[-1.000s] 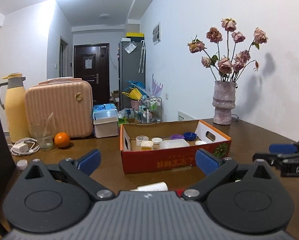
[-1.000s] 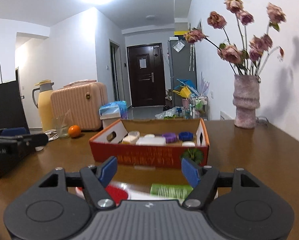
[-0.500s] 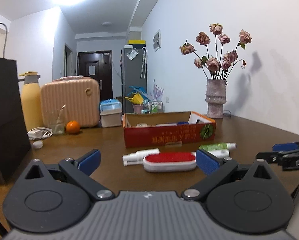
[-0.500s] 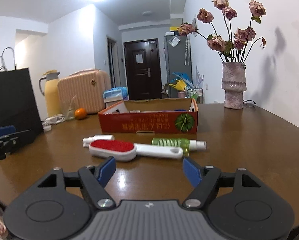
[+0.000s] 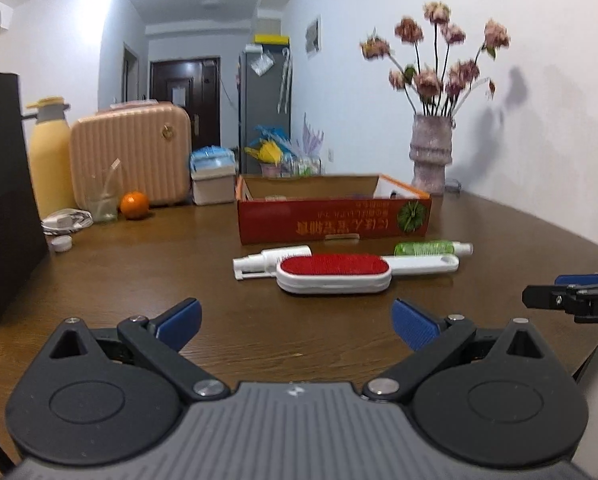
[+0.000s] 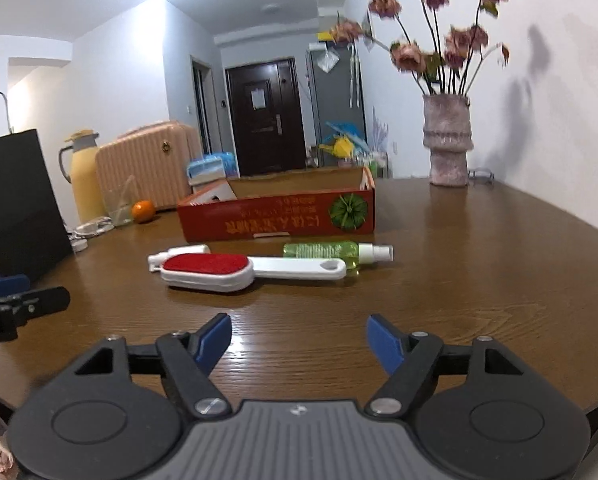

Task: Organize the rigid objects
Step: 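Withdraw both open grippers back toward the lint roller and green bottle, then grasp the red-and-white lint roller across its body with the left gripper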

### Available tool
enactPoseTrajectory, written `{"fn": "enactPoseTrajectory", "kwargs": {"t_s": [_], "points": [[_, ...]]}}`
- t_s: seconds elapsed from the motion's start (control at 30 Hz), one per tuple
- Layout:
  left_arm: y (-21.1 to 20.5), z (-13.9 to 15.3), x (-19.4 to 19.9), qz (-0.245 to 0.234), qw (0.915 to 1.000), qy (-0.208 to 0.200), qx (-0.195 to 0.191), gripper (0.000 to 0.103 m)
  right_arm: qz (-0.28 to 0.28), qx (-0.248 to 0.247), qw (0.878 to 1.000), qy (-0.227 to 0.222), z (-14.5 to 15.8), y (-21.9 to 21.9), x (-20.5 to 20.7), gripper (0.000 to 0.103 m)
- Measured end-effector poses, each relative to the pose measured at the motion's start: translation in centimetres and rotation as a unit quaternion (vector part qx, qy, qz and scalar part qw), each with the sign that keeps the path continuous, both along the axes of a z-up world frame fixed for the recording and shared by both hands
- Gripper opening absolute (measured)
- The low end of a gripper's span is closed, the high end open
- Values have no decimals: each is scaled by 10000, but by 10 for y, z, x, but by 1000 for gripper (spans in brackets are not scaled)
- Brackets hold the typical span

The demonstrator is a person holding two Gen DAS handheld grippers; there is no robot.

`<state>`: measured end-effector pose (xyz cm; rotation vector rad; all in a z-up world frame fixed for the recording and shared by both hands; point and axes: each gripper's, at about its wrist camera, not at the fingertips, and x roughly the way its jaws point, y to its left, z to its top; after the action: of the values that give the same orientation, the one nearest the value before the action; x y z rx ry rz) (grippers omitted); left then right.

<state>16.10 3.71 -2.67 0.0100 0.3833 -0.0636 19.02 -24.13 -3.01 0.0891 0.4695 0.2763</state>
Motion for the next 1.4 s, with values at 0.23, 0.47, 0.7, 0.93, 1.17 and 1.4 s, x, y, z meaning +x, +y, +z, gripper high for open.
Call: {"fn": "enactPoseTrajectory", "kwargs": {"t_s": [0.23, 0.47, 0.7, 0.93, 1.17, 1.4], "points": [[6, 0, 67, -204, 9979, 553, -286, 92, -178, 135, 9991, 355, -4, -9, 52, 61], [19, -4, 150, -280, 9913, 1145, -588, 72, -191, 169, 9983, 516, -4, -9, 115, 44], [24, -16, 195, -357, 9842, 1518, -841, 63, -269, 24, 9959, 864, -17, -5, 166, 28], [27, -22, 206, -487, 9799, 1632, -1038, 61, -206, 90, 9941, 1062, -25, -3, 182, 24], [37, -25, 212, -571, 9700, 1835, -1490, 63, -236, 313, 9921, 1190, -30, -10, 187, 24], [35, -24, 207, -580, 9711, 1796, -1464, 62, -188, 498, 9917, 1171, -32, -10, 184, 14]]}}
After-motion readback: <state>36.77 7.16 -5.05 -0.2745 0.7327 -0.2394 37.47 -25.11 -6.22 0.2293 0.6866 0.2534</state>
